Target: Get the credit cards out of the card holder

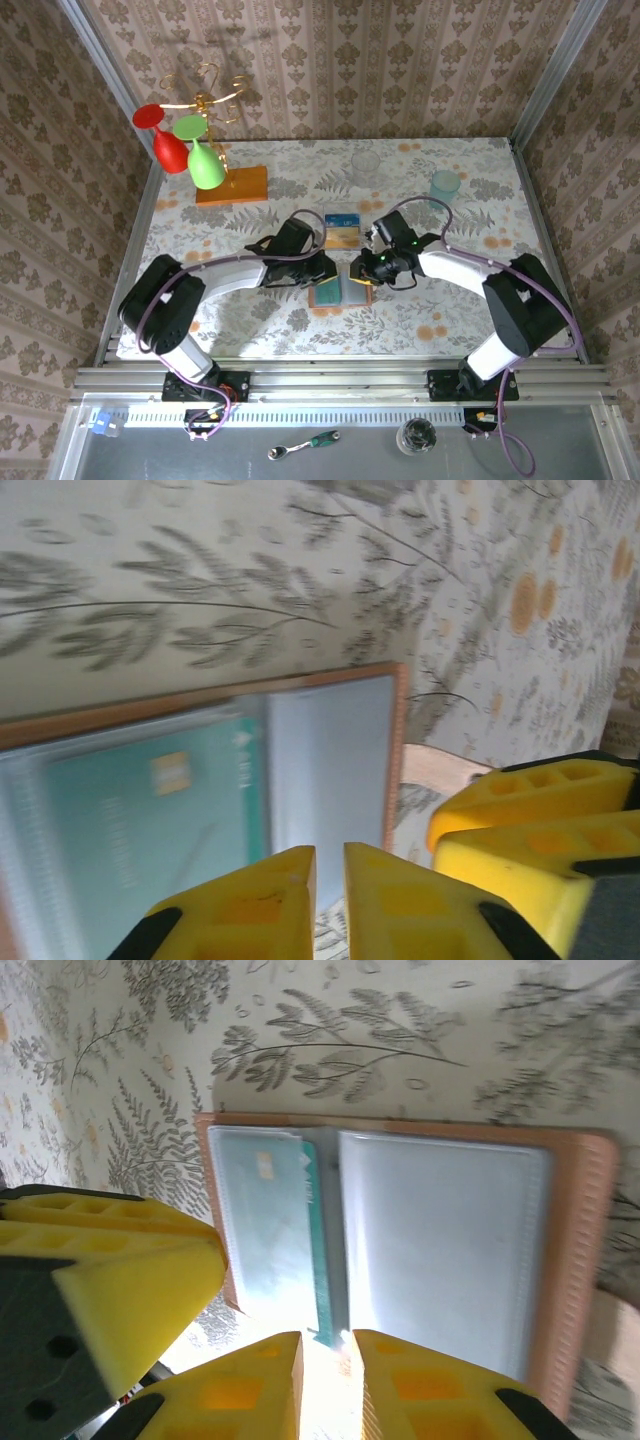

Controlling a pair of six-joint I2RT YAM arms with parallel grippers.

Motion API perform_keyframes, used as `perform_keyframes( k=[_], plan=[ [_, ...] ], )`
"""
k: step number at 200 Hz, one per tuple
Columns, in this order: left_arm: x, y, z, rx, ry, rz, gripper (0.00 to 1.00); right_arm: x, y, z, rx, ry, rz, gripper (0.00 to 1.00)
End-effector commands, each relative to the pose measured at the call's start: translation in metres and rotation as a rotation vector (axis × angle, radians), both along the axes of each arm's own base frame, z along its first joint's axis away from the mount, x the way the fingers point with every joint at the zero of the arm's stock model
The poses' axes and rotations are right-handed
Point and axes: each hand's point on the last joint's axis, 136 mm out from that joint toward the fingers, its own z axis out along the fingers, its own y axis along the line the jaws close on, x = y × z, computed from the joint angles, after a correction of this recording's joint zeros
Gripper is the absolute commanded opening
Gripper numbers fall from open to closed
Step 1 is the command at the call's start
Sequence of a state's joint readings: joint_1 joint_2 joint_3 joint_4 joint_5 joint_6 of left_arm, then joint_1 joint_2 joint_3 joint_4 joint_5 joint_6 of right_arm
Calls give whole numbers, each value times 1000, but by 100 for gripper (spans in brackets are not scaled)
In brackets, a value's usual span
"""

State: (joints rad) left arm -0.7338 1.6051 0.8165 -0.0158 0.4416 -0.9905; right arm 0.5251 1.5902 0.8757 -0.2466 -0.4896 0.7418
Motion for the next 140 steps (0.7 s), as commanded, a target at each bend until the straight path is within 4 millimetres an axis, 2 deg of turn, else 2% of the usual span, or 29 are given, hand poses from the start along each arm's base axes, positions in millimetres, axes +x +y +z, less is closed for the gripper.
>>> perform_keyframes(
  k=[1, 32, 78, 140],
  plan=[
    [0, 21, -8, 40, -10, 32, 13, 4, 21, 5, 55, 12, 31, 21],
    [-1, 35, -16, 40, 2, 58, 8, 8, 30, -6, 50, 34, 44, 21],
    [-4, 43, -24, 50, 14, 60, 5, 6, 33, -24, 41, 71, 51, 20],
    [-6, 45, -29, 51, 22, 57, 4, -1, 14, -53, -53, 93, 16, 19]
  ],
)
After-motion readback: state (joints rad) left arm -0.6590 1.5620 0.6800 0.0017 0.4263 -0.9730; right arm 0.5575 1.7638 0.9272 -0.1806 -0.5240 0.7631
